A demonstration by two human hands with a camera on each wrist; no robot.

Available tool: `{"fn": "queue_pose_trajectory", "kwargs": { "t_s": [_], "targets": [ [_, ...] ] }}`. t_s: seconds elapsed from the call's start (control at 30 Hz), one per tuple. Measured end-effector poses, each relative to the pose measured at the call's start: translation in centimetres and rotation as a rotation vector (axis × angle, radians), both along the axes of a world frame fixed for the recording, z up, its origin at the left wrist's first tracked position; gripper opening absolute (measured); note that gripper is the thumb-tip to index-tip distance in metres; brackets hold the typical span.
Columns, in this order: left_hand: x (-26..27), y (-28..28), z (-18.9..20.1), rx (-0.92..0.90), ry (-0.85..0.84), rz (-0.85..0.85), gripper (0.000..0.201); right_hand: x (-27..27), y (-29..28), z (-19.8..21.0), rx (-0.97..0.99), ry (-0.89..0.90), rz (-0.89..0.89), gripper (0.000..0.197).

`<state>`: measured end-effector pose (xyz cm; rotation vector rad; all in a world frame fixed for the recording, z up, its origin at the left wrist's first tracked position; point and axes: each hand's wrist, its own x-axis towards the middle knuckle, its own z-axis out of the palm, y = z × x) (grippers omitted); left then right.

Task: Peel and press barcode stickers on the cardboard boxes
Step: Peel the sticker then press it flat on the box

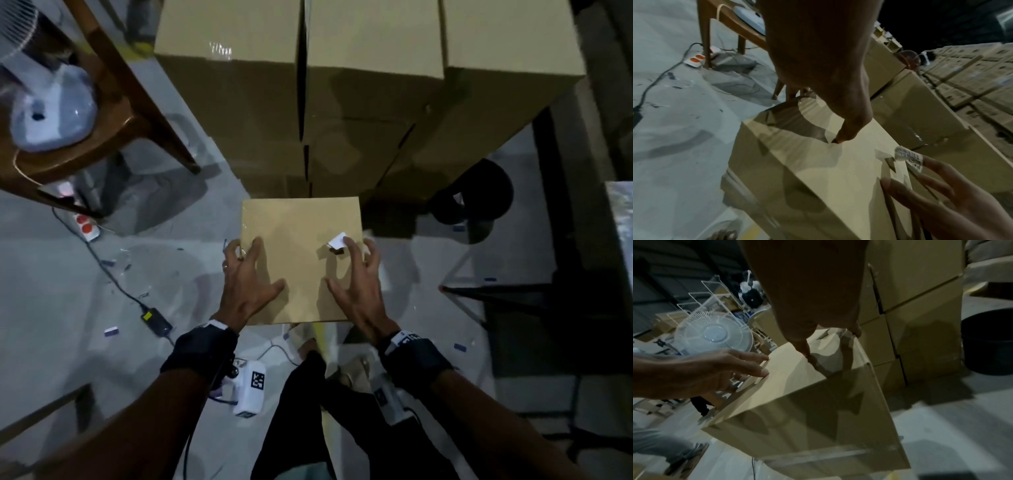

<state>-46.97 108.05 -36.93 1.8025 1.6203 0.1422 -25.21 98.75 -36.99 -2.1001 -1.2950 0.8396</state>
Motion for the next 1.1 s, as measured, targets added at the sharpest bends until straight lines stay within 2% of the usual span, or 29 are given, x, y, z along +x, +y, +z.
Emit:
{"fn": "queue_pose_trajectory", "kwargs": {
  "t_s": [0.23, 0.47, 0.77, 0.93, 1.0, 1.1],
  "targets": [
    [-2.6, 3.2, -7.3, -0.019, 0.033, -0.004, 0.11, -1.0, 3.0, -6.6, 0.008, 0.058, 0.1, 0.08],
    [-3.5, 6.1, -11.0, -0.042, 0.059, 0.006, 0.112, -1.2, 5.7, -9.6, -0.003, 0.129, 0.113, 0.085],
    [-3.2, 7.8, -13.1, -0.087, 0.104, 0.012, 0.125, -1.5, 7.2, -12.3, -0.05, 0.156, 0.086, 0.083],
    [-2.3, 7.0, -12.5, -0.124, 0.127, 0.038, 0.128, -1.1, 6.9, -12.4, -0.092, 0.124, 0.115, 0.083],
    [-2.0, 6.5, -12.1, -0.079, 0.186, -0.005, 0.124, -0.9, 6.7, -12.0, -0.099, 0.126, 0.117, 0.081],
    [-0.5, 5.6, -10.7, 0.004, 0.222, -0.082, 0.106, -0.2, 6.5, -10.9, -0.124, 0.11, 0.104, 0.081]
  ]
}}
